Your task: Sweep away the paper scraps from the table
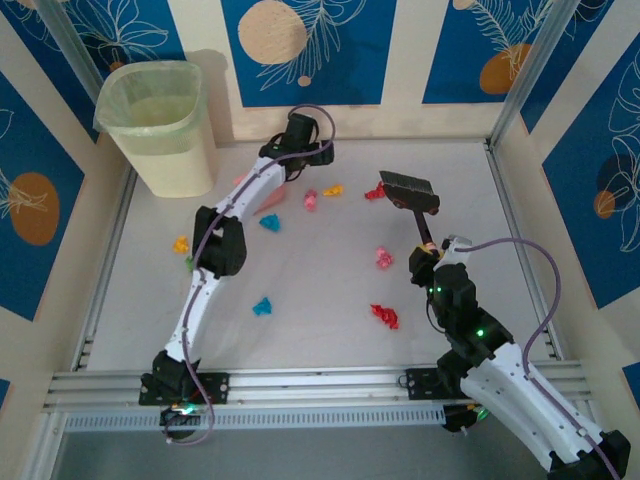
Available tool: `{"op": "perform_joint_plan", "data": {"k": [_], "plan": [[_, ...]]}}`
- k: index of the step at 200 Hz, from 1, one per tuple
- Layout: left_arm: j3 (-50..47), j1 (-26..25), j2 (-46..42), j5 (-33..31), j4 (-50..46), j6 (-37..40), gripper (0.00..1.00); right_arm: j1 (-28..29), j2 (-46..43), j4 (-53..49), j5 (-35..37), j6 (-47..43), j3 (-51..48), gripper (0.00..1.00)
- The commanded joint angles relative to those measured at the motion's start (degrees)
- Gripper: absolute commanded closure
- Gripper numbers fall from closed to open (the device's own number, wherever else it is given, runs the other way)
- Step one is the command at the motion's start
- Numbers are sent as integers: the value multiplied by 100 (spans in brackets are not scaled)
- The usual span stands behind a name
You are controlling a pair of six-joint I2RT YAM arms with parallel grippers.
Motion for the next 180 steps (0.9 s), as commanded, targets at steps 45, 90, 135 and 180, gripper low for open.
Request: {"op": "perform_joint_plan", "data": {"k": [45, 90, 135, 180], "plan": [[681, 545, 813, 638, 509, -705, 11, -31, -62, 583, -49, -27, -19, 100], [957, 567, 1078, 979, 427, -791, 13, -43, -51, 577, -87, -33, -1, 100], [937, 571, 1084, 1367, 215, -733, 14, -66, -51, 526, -109, 5, 16, 100], [908, 565, 1017, 1776, 4, -579, 16, -87, -60, 487, -130, 19, 43, 100]]}}
